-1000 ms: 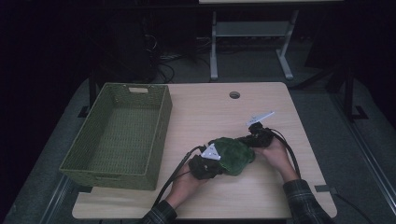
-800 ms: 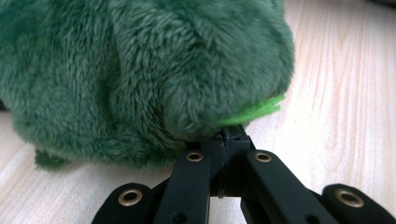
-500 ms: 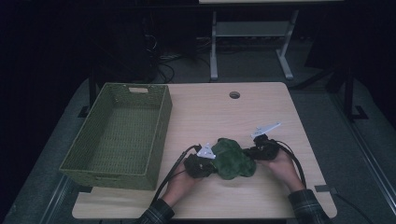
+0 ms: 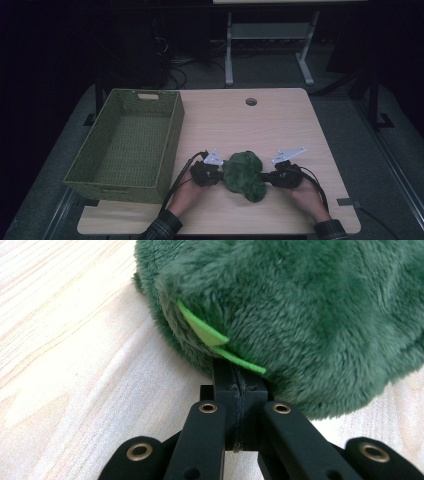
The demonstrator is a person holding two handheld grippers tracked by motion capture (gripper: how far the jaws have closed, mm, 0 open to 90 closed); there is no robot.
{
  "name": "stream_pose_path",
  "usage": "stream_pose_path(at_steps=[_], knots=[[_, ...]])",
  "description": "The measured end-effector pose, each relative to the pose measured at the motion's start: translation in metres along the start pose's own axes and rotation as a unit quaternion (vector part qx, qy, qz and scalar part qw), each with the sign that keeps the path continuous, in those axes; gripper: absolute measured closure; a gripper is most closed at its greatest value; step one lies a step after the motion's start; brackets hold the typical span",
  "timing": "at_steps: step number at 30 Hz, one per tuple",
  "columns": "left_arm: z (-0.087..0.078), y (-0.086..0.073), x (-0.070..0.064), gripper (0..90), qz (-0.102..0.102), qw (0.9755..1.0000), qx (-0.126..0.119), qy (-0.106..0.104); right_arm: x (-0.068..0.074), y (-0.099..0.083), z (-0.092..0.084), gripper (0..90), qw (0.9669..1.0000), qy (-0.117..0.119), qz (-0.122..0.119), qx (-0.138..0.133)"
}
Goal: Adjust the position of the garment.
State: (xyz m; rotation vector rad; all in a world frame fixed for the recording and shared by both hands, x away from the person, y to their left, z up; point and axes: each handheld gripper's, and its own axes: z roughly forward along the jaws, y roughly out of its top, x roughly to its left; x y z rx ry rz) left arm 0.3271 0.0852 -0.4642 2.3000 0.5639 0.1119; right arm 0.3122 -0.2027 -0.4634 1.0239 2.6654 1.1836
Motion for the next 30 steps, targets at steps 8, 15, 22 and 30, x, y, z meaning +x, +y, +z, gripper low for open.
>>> stream_pose_path(at_steps=[8, 15, 22, 30], knots=[[-0.023, 0.003, 0.001, 77.4, 0.01, 0.9999, 0.004, -0.003, -0.015, -0.017, -0.02, 61.3, 0.9976, -0.051, 0.026, -0.038], [-0.041, 0.012, 0.0, 54.5, 0.022, 0.9997, -0.003, -0.003, -0.026, -0.039, -0.028, 34.8, 0.9935, -0.1, 0.038, -0.04], [-0.053, 0.031, 0.0, 36.6, 0.038, 0.9991, -0.015, -0.011, -0.022, -0.048, -0.027, 18.9, 0.9888, -0.142, 0.015, -0.043], [-0.048, 0.054, 0.002, 23.2, 0.077, 0.9967, 0.006, -0.024, -0.022, -0.048, -0.026, 17.6, 0.9893, -0.139, 0.017, -0.041]])
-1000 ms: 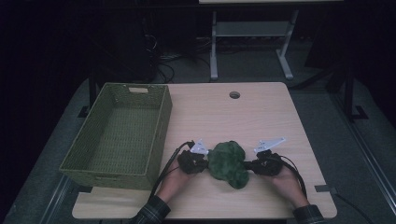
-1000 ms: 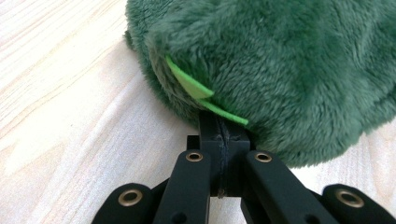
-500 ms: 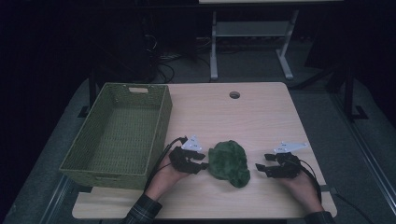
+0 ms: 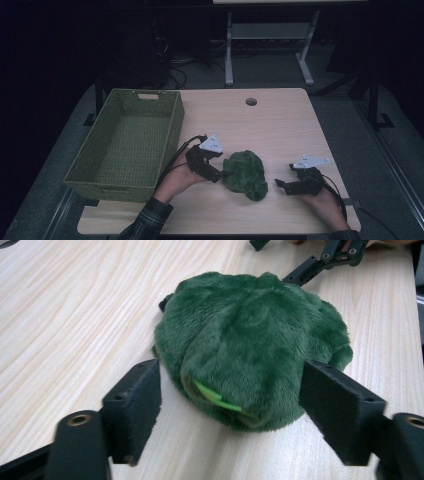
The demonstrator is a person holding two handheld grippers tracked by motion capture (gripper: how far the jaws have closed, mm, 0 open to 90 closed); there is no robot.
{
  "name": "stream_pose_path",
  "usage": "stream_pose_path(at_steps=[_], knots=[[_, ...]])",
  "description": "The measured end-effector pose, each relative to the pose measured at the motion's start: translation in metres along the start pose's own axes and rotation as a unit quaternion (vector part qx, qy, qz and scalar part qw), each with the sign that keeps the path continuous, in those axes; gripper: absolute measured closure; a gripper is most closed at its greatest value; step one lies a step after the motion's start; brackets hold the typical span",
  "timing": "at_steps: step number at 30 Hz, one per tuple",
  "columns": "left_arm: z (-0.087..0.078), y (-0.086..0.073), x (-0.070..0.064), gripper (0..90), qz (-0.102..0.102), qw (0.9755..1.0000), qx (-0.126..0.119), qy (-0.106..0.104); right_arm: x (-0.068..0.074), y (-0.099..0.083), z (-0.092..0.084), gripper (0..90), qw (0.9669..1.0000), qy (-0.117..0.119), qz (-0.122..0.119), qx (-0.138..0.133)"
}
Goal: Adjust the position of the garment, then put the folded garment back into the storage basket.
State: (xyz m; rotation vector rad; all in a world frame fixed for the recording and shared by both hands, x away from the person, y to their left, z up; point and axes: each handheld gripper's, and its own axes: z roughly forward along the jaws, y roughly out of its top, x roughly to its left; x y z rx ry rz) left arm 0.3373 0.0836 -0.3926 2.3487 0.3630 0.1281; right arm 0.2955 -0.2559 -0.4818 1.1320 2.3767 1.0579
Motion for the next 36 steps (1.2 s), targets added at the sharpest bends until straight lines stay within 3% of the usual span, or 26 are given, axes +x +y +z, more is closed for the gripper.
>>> stream_pose_path(at_steps=[8, 11, 18, 25, 31, 36], knots=[[0.019, 0.017, 0.001, 17.4, 0.032, 0.9987, 0.028, -0.03, 0.0, 0.0, 0.0, 17.6, 1.0, 0.0, 0.0, 0.0], [0.027, 0.018, 0.002, 16.2, 0.033, 0.998, 0.038, -0.039, 0.0, 0.0, 0.0, 17.7, 1.0, 0.0, 0.0, 0.0], [0.043, 0.016, 0.001, 15.0, 0.059, 0.9944, 0.076, -0.045, 0.0, 0.0, 0.0, 17.7, 1.0, 0.0, 0.0, 0.0], [0.052, 0.014, 0.0, 14.5, 0.067, 0.9914, 0.091, -0.067, 0.0, 0.0, 0.0, 18.0, 1.0, -0.001, 0.002, 0.001], [0.065, 0.011, -0.005, 14.5, 0.085, 0.9863, 0.124, -0.067, 0.0, 0.0, 0.0, 18.0, 1.0, -0.001, 0.001, 0.0], [0.07, 0.01, -0.004, 14.7, 0.086, 0.9852, 0.131, -0.07, 0.0, 0.0, 0.0, 18.1, 1.0, -0.001, 0.001, 0.0]])
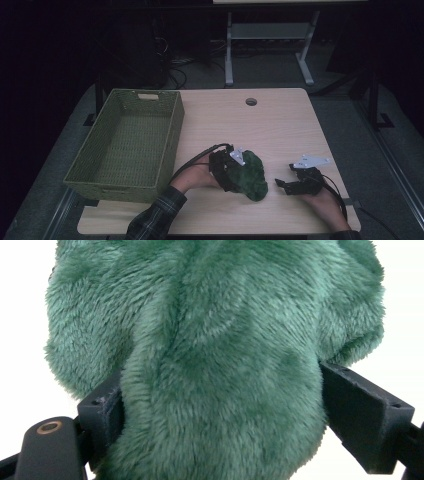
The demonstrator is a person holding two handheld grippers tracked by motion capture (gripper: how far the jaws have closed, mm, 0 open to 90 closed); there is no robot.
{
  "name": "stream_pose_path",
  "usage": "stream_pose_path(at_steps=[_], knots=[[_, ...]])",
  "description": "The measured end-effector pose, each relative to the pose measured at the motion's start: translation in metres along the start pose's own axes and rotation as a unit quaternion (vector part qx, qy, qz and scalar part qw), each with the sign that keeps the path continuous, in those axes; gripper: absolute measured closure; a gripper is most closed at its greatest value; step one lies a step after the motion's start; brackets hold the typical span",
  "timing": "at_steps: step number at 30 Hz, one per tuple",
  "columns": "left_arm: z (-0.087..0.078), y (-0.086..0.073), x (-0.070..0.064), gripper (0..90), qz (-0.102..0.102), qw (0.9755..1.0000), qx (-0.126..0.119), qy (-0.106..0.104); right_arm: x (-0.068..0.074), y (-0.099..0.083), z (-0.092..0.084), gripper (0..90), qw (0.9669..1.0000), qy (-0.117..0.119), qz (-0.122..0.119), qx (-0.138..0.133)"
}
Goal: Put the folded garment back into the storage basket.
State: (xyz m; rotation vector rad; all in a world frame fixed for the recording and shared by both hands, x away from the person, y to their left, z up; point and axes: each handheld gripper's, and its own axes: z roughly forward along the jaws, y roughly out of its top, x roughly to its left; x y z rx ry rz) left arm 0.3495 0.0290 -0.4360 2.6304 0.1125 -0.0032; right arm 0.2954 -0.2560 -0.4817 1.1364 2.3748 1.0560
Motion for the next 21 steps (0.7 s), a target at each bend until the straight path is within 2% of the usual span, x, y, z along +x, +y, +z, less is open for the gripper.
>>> stream_pose_path(at_steps=[7, 10, 17, 21], knots=[[0.013, 0.001, -0.003, 16.9, 0.013, 0.9992, 0.035, 0.016, 0.0, 0.0, 0.0, 18.6, 1.0, -0.001, -0.001, 0.0], [0.014, 0.002, -0.004, 19.8, 0.011, 0.9989, 0.038, 0.023, 0.0, 0.0, 0.0, 18.7, 1.0, -0.001, 0.0, 0.0], [0.009, 0.003, -0.001, 41.0, 0.003, 0.9987, 0.043, 0.025, 0.0, 0.0, 0.0, 18.7, 1.0, -0.001, -0.001, 0.0], [0.007, 0.003, 0.002, 54.8, -0.009, 0.9988, 0.046, 0.009, 0.0, 0.0, 0.0, 18.8, 1.0, -0.002, 0.0, 0.0]])
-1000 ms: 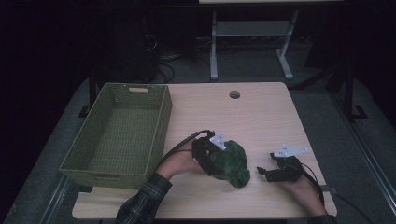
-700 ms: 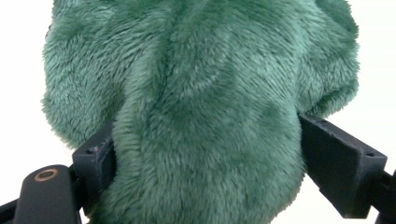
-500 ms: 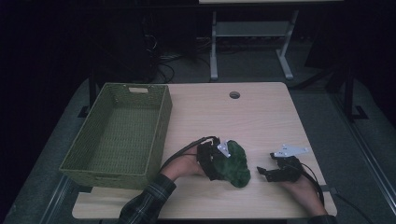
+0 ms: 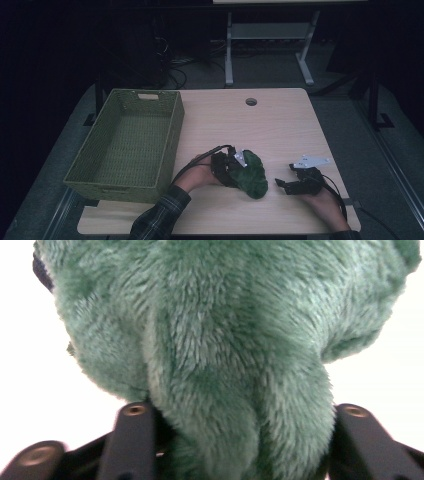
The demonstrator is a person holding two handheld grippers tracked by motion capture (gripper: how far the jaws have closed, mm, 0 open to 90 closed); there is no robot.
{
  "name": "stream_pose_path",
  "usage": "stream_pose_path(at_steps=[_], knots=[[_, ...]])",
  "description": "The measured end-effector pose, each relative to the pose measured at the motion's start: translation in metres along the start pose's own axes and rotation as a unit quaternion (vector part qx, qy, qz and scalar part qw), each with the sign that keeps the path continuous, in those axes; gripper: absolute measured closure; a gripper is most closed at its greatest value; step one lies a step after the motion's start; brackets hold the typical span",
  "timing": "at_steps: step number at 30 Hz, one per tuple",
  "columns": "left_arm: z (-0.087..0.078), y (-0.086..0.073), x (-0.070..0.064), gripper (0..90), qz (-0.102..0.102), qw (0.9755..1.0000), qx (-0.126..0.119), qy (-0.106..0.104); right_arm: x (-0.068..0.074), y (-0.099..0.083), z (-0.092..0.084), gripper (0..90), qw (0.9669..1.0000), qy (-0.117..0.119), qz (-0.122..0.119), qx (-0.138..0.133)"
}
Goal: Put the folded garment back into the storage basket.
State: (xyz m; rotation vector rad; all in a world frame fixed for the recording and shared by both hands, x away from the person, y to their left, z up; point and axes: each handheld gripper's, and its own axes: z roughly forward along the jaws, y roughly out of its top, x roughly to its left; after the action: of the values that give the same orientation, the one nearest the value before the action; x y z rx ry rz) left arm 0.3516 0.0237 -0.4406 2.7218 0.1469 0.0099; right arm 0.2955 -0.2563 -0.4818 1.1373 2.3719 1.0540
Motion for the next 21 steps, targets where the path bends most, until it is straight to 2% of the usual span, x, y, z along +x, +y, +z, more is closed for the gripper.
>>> stream_pose_path(at_steps=[3, 8, 15, 21], knots=[[-0.001, 0.001, -0.001, 61.4, -0.01, 0.9999, 0.005, -0.006, 0.0, 0.0, 0.0, 18.8, 1.0, 0.0, 0.0, 0.0], [-0.003, 0.001, -0.001, 64.8, -0.01, 0.9999, 0.006, -0.004, 0.0, 0.0, 0.0, 18.7, 1.0, -0.001, 0.0, 0.0], [-0.011, -0.001, 0.002, 66.1, -0.026, 0.9996, -0.012, -0.01, 0.0, 0.0, 0.0, 18.7, 1.0, -0.001, 0.001, 0.0], [-0.025, -0.003, 0.003, 66.2, -0.046, 0.9983, -0.034, -0.009, 0.0, 0.0, 0.0, 18.7, 1.0, 0.0, 0.001, 0.0]])
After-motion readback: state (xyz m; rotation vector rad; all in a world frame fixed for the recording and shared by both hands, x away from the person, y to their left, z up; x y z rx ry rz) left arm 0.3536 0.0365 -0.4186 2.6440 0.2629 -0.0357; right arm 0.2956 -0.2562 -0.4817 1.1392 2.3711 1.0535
